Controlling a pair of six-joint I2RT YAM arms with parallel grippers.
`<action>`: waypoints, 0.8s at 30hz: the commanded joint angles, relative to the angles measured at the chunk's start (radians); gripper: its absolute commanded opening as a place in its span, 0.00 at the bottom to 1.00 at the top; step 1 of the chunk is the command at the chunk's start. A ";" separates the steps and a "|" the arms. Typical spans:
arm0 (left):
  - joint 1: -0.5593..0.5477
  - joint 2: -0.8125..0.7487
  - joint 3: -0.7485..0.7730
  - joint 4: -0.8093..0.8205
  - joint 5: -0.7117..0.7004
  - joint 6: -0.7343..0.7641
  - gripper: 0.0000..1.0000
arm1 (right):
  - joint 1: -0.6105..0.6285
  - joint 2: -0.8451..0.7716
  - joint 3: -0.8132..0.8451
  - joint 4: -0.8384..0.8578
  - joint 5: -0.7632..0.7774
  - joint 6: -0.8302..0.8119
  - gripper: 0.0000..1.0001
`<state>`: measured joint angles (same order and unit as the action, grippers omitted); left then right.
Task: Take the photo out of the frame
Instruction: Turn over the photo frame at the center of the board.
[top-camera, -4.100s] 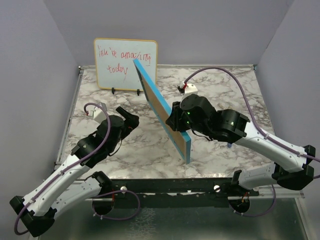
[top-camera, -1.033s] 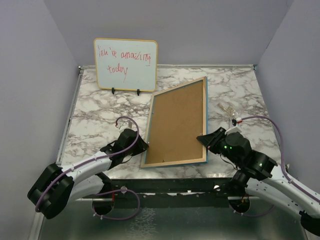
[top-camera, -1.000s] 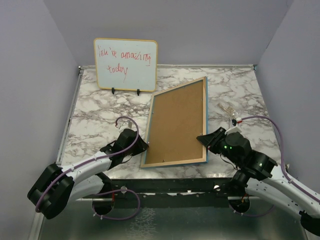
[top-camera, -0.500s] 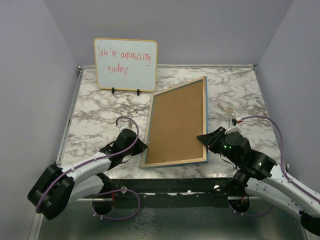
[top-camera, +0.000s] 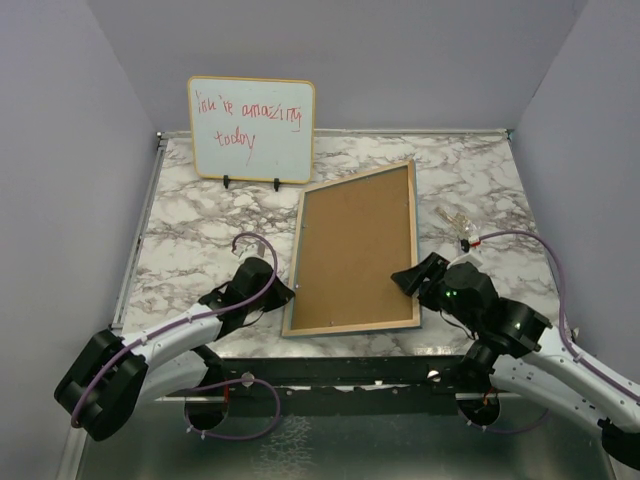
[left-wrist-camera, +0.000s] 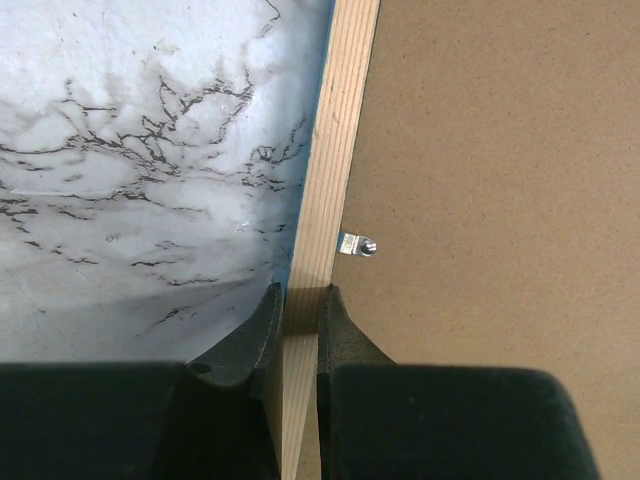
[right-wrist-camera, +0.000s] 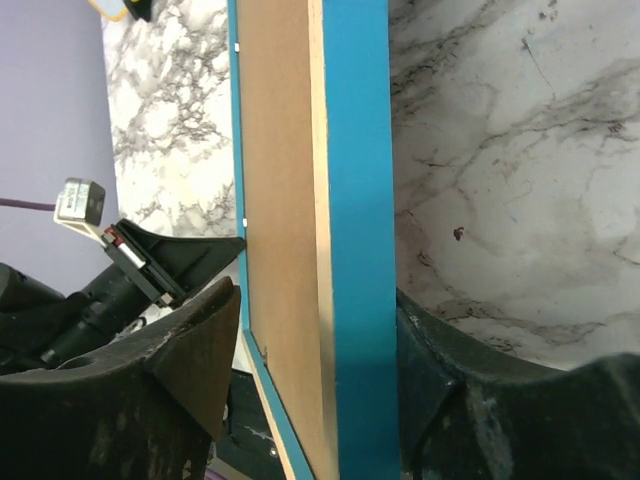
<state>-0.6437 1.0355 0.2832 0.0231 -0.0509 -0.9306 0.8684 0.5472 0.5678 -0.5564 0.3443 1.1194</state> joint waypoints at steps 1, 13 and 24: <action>0.018 -0.007 0.000 -0.153 -0.060 -0.035 0.00 | 0.003 0.016 0.028 -0.040 0.020 0.087 0.63; 0.030 -0.041 0.032 -0.247 -0.096 -0.063 0.00 | 0.002 0.043 -0.156 0.148 -0.004 0.161 0.63; 0.032 -0.103 0.011 -0.284 -0.109 -0.097 0.00 | 0.003 -0.011 -0.362 0.282 -0.071 0.252 0.64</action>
<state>-0.6254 0.9482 0.3241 -0.2031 -0.1047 -0.9478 0.8665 0.5476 0.2489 -0.3828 0.3237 1.2987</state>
